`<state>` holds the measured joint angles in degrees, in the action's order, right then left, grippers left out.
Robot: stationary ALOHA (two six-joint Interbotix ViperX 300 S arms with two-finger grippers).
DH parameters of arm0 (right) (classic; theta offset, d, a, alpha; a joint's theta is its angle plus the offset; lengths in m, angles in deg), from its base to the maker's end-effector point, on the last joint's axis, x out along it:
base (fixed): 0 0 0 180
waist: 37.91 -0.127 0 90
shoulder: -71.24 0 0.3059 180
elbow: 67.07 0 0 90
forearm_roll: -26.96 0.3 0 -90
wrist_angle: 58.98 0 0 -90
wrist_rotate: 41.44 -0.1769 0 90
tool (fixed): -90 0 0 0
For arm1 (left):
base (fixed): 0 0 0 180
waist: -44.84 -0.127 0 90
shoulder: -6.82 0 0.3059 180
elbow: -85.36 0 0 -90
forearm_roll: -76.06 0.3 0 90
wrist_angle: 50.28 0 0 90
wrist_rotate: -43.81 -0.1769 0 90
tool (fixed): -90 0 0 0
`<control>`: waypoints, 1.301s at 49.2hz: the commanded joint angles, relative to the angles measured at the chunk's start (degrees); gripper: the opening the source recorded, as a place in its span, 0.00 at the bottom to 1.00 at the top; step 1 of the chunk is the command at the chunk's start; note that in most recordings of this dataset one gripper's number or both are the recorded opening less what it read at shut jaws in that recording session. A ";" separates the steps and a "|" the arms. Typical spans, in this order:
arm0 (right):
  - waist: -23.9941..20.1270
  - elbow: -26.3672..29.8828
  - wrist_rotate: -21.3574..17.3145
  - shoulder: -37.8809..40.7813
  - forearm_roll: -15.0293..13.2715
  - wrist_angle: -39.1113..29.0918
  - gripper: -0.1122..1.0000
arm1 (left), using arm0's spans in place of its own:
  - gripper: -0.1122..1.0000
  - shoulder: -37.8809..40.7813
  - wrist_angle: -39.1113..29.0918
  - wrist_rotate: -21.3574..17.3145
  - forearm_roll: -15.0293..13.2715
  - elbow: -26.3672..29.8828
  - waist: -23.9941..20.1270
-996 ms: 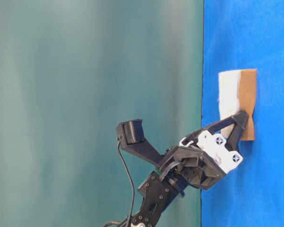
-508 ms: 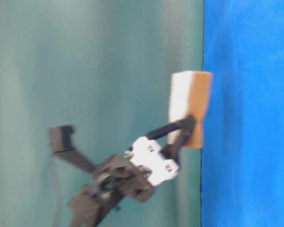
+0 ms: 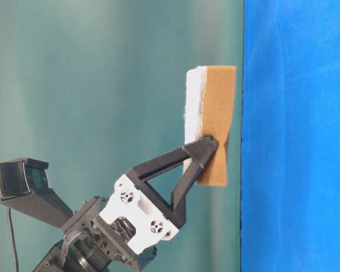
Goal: Hand over the sponge with the left arm and wipe it with the right arm.
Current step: 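Lift the sponge with the left gripper toward the approaching right gripper, then close the right gripper on the sponge's right end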
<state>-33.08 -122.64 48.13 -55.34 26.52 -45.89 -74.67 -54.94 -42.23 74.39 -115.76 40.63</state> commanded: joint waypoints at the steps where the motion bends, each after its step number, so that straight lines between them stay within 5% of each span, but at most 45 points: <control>1: 0.00 2.72 -0.35 1.58 0.09 0.26 0.10 | 0.46 -1.49 0.18 -0.18 -0.09 0.44 0.09; 20: -0.44 10.63 -2.55 15.73 0.18 0.09 0.12 | 0.46 -1.58 0.26 -0.18 -0.09 0.09 0.09; 29: -0.62 15.38 -2.20 23.64 -0.18 0.35 0.60 | 0.46 -1.67 0.35 -0.53 -0.09 0.09 0.09; 34: -0.62 17.84 -2.20 27.25 -0.09 0.35 0.75 | 0.46 -1.67 0.35 -0.53 -0.09 0.09 0.09; 64: -0.70 23.12 -2.81 35.77 0.09 -2.02 0.76 | 0.46 -1.67 0.35 -0.70 0.00 0.18 0.09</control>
<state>-33.60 -101.11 45.49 -19.75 26.52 -47.82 -74.67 -55.03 -42.85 74.39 -116.20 40.63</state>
